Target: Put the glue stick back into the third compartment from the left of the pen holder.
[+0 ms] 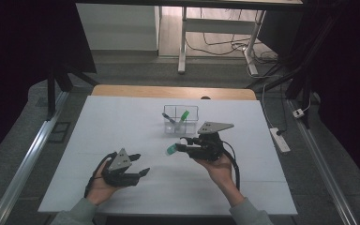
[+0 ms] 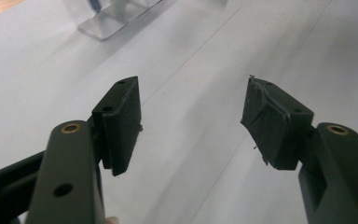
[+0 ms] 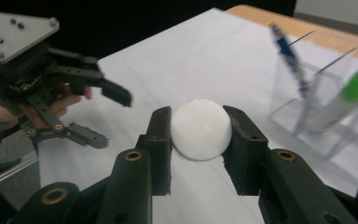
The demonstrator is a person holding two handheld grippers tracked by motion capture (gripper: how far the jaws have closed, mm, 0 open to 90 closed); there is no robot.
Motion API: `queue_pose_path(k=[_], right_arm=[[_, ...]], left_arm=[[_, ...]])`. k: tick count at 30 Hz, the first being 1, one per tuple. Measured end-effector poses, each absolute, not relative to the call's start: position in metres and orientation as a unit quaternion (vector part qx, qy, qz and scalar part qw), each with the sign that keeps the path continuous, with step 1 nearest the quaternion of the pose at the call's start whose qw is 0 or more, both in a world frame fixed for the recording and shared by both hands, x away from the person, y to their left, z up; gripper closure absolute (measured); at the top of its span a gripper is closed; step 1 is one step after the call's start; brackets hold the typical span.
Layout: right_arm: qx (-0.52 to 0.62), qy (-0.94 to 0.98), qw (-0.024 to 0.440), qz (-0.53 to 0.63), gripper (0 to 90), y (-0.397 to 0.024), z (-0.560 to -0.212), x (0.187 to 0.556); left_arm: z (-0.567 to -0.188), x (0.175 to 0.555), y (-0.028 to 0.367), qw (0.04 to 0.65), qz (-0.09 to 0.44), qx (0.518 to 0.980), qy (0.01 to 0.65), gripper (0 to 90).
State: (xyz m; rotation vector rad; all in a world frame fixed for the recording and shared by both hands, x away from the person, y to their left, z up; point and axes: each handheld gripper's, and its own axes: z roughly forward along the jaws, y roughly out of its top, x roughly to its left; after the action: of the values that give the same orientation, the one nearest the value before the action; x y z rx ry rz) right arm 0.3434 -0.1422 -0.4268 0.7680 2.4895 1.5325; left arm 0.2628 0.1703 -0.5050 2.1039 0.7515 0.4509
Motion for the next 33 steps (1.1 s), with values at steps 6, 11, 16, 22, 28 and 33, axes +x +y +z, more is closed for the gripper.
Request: queue_pose_path(k=[6,11,16,22,28,33], right_arm=[[0.264,0.810,0.094,0.516,64.6,-0.160,-0.407,0.347],[0.278,0.797,0.112,0.524,64.6,-0.170,-0.393,0.359],[0.296,0.790,0.123,0.523,64.6,-0.179,-0.383,0.374],[0.317,0.780,0.137,0.522,64.6,-0.189,-0.372,0.388],[0.344,0.780,0.150,0.501,64.6,-0.192,-0.370,0.412],[0.360,0.786,0.154,0.479,64.6,-0.187,-0.377,0.434]], left_arm=[[-0.509,0.256,0.199,0.422,0.171,0.824,0.336,35.6],[-0.513,0.255,0.213,0.420,0.167,0.818,0.356,35.0],[-0.516,0.254,0.220,0.417,0.162,0.817,0.364,34.3],[-0.518,0.255,0.223,0.414,0.159,0.818,0.366,34.2],[-0.519,0.256,0.223,0.411,0.158,0.819,0.367,34.1],[-0.521,0.256,0.224,0.405,0.158,0.822,0.369,33.6]])
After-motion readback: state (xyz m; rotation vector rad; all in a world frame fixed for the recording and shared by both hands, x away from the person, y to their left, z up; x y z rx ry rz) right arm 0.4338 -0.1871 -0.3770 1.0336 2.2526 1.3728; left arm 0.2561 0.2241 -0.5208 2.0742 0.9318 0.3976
